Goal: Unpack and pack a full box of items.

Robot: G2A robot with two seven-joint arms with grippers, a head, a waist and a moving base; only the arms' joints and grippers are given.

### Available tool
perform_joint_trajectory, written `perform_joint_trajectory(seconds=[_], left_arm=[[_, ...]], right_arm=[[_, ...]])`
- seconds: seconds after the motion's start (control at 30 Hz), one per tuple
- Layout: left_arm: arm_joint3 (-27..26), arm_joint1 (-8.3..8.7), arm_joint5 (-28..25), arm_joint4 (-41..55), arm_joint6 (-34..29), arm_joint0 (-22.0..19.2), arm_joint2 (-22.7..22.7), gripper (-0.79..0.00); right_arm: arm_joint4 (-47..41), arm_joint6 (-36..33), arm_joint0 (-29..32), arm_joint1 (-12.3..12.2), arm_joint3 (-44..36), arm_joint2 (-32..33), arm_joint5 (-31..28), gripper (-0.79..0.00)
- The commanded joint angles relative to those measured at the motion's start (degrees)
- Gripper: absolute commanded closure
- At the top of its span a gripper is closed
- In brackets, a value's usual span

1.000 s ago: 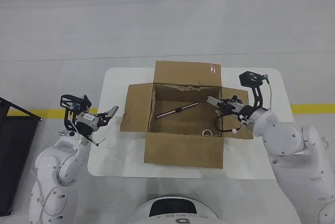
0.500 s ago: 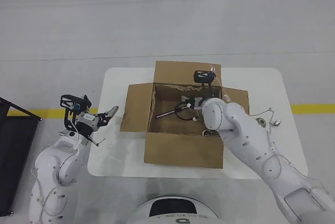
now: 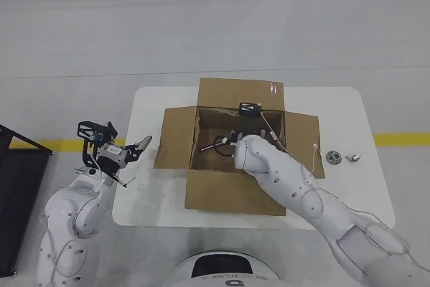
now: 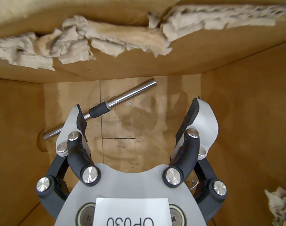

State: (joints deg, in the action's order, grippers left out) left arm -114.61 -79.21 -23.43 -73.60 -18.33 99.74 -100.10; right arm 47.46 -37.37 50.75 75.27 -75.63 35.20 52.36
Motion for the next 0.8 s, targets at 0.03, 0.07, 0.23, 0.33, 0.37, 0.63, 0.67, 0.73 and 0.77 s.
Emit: perform_joint_trajectory(seconds=[0.03, 0.07, 0.23, 0.33, 0.37, 0.63, 0.67, 0.73, 0.77], left_arm=[[0.00, 0.00, 0.00, 0.00, 0.00, 0.00, 0.00, -0.785], [0.00, 0.00, 0.00, 0.00, 0.00, 0.00, 0.00, -0.785], [0.00, 0.00, 0.00, 0.00, 0.00, 0.00, 0.00, -0.785], [0.00, 0.00, 0.00, 0.00, 0.00, 0.00, 0.00, -0.785], [0.00, 0.00, 0.00, 0.00, 0.00, 0.00, 0.00, -0.785], [0.00, 0.00, 0.00, 0.00, 0.00, 0.00, 0.00, -0.785], [0.00, 0.00, 0.00, 0.00, 0.00, 0.00, 0.00, -0.785], [0.00, 0.00, 0.00, 0.00, 0.00, 0.00, 0.00, -0.785], [0.00, 0.00, 0.00, 0.00, 0.00, 0.00, 0.00, -0.785]], right_arm=[[-0.91, 0.52, -1.39, 1.73, 3.55, -1.48, 0.76, -0.717], [-1.00, 0.65, -1.84, 2.27, 4.71, -1.97, 0.98, -0.714], [-2.08, 1.19, -3.60, 4.77, 9.95, -3.74, 0.97, -0.646], [-1.44, 1.51, -4.62, 6.10, 13.05, -4.97, 1.39, -0.643], [-1.23, 1.14, -5.00, 6.53, 13.81, -5.45, 1.22, -0.646], [1.37, -2.70, -6.79, 8.20, 17.41, -6.65, 2.02, -0.613], [2.00, -3.27, -6.87, 8.14, 17.41, -6.57, 2.09, -0.610], [2.96, -4.36, -6.72, 7.80, 16.68, -5.81, 2.80, -0.603], [3.30, -4.94, -6.50, 7.51, 16.01, -5.21, 3.04, -0.610]])
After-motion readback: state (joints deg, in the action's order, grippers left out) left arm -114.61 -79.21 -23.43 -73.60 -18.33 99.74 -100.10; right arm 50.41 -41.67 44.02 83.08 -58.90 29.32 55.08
